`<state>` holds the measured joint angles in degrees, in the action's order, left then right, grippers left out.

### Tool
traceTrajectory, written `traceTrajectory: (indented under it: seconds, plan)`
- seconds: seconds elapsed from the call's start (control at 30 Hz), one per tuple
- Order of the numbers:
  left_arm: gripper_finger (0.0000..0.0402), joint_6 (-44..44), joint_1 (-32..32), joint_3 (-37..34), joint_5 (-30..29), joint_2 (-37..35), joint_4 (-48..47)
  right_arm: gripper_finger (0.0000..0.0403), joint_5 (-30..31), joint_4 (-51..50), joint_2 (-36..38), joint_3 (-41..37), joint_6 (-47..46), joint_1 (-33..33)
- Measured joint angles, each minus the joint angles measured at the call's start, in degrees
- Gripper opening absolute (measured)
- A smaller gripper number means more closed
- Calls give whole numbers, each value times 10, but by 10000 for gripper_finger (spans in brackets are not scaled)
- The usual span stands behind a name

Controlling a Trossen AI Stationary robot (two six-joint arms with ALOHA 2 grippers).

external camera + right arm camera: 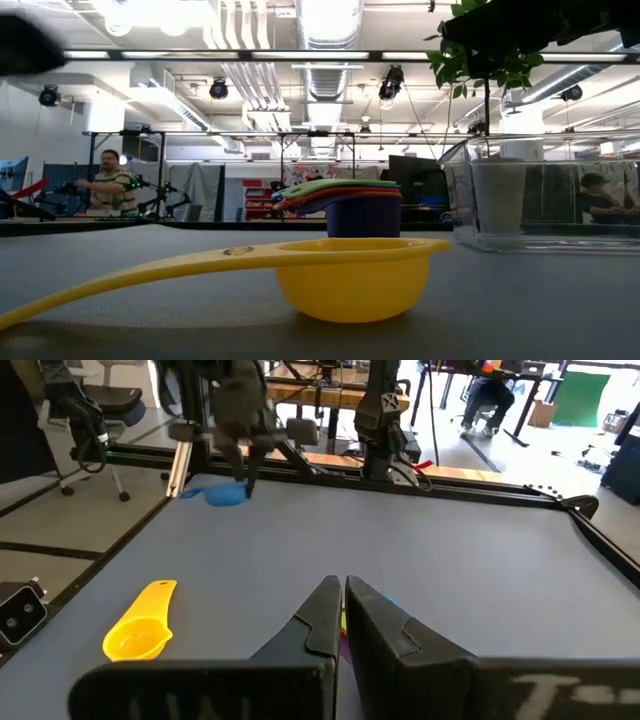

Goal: Nest measuring cups in basket
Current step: Stack the blue measuring cup on the green measuring cup

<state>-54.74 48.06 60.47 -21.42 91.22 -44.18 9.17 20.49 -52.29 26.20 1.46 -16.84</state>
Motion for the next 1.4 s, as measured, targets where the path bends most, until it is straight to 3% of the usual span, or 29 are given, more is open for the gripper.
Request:
traceTrajectory:
  seconds: [0.13,0.33,0.53,0.83,1.27,1.4]
  plan:
    - [1,118,-47,61,-31,0,-4,9,0,0,0,0,0,0]
    - [0,297,-128,120,-32,0,10,9,0,0,0,0,-19,0]
    - [0,417,-207,155,19,0,37,9,0,-1,0,0,2,0]
    - [0,487,-347,142,136,0,130,9,0,0,0,5,22,0]
    - [0,581,-445,137,226,44,228,9,0,30,0,6,32,0]
    - [0,601,-467,137,229,71,231,9,-1,28,0,6,31,0]
